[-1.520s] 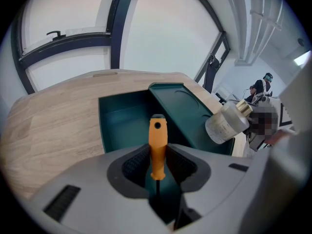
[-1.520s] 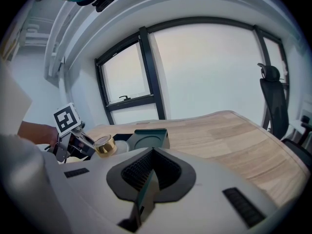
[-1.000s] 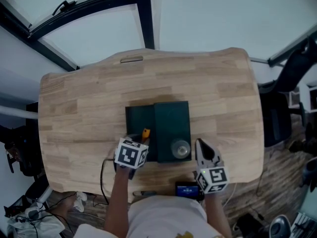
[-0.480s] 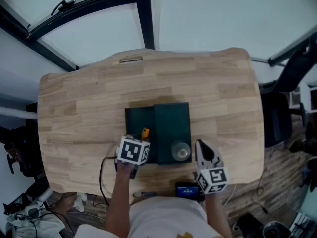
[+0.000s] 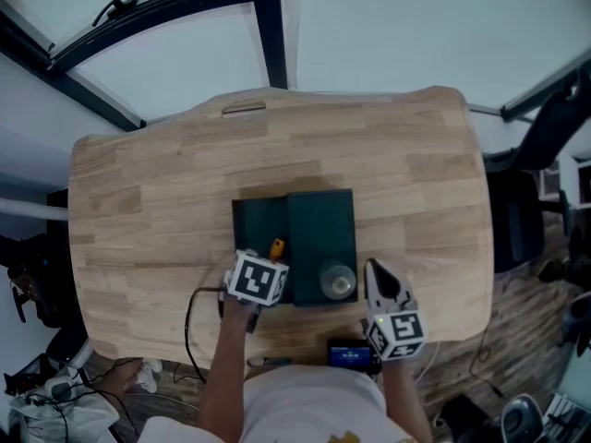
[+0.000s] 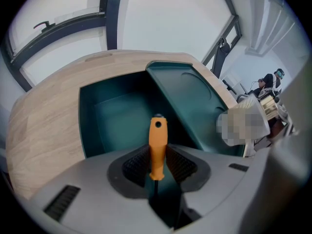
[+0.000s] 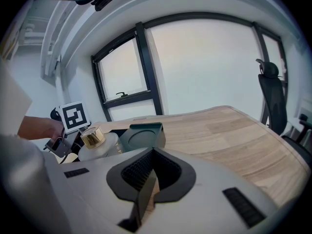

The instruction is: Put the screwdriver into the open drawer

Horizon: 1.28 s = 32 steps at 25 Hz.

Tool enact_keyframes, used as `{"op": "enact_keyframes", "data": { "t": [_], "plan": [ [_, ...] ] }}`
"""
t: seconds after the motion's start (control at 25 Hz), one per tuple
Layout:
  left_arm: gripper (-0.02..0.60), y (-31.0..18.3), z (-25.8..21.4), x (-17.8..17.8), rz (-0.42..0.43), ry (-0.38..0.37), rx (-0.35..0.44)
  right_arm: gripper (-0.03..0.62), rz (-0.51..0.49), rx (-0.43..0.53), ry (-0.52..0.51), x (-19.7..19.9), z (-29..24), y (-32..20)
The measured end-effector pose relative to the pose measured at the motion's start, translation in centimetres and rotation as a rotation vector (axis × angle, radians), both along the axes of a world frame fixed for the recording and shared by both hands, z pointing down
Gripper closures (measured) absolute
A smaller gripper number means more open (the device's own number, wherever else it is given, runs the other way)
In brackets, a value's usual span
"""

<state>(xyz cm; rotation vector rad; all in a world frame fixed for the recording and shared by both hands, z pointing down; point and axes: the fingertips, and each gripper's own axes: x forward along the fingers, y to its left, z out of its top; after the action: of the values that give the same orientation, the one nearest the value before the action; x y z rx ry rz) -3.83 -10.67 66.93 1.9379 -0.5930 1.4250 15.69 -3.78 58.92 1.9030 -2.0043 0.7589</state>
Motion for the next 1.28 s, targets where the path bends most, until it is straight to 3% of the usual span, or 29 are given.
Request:
{"op": "enact_keyframes", "data": {
  "t": [0.64, 1.28],
  "plan": [
    [0.477, 0.7, 1.2, 0.9, 0.058, -0.052, -0.083, 0.597, 0.002, -0.019, 0.002, 0.0, 0.6, -0.1],
    [0.477, 0.3, 1.3, 1.1, 0.053, -0.046, -0.079, 0.597, 0.005, -0.05, 0.004, 0.1, 1.2, -0.1]
  ]
}}
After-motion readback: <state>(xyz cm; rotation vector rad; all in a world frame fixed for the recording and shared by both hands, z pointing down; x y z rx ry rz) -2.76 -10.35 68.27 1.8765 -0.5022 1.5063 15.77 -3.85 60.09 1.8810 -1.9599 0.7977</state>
